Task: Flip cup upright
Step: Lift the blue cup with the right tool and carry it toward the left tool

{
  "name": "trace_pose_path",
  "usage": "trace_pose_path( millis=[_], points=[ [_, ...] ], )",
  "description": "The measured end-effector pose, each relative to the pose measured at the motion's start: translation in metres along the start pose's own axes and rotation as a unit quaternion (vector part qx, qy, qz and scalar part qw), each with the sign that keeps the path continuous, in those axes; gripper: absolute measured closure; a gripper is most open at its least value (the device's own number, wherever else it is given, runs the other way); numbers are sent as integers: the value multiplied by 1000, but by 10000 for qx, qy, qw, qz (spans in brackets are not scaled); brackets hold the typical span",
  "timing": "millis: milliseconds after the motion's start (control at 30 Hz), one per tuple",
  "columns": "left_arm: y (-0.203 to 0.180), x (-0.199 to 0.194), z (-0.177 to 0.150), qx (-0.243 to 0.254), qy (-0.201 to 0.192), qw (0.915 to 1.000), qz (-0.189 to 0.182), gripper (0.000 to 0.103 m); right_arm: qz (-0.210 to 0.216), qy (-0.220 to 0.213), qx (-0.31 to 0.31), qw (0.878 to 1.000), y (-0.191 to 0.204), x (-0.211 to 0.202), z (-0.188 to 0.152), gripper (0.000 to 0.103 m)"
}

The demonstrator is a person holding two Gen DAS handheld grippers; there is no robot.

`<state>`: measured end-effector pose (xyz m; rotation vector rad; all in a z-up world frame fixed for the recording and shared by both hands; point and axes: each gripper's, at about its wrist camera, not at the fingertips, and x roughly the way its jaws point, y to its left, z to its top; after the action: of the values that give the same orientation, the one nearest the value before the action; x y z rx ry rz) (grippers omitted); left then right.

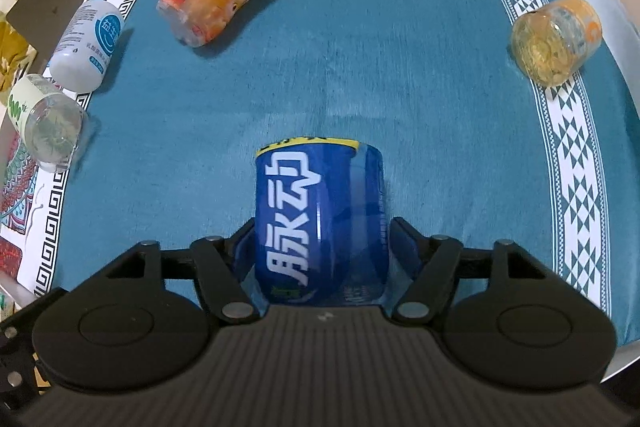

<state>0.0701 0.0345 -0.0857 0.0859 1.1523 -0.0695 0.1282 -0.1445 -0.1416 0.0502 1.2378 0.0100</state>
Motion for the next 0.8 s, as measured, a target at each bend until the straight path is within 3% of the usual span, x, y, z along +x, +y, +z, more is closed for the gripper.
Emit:
trace_pose_path(
  millis=[67,333,567,700,800],
  points=[
    [1,0,1,-25,5,10000,-8,0,-58,-25,-59,10000,0,-1,-1,1],
    [1,-10,3,-139,-10,9999,-4,0,115,-62,17,9999,-5,-11,-1,0],
    [-16,-33,15,-100,-91,9999,-67,0,343,-405,162,9985,-22,-59,3,0],
    [-34,-39,27,-55,-106,9999,-111,0,130,-838,150,9963,-46,-93,-4,0],
    [-51,-38,38,-34,-72,9998,-204,0,-41,-926,239,9954,-72,-109,-10,0]
  ],
)
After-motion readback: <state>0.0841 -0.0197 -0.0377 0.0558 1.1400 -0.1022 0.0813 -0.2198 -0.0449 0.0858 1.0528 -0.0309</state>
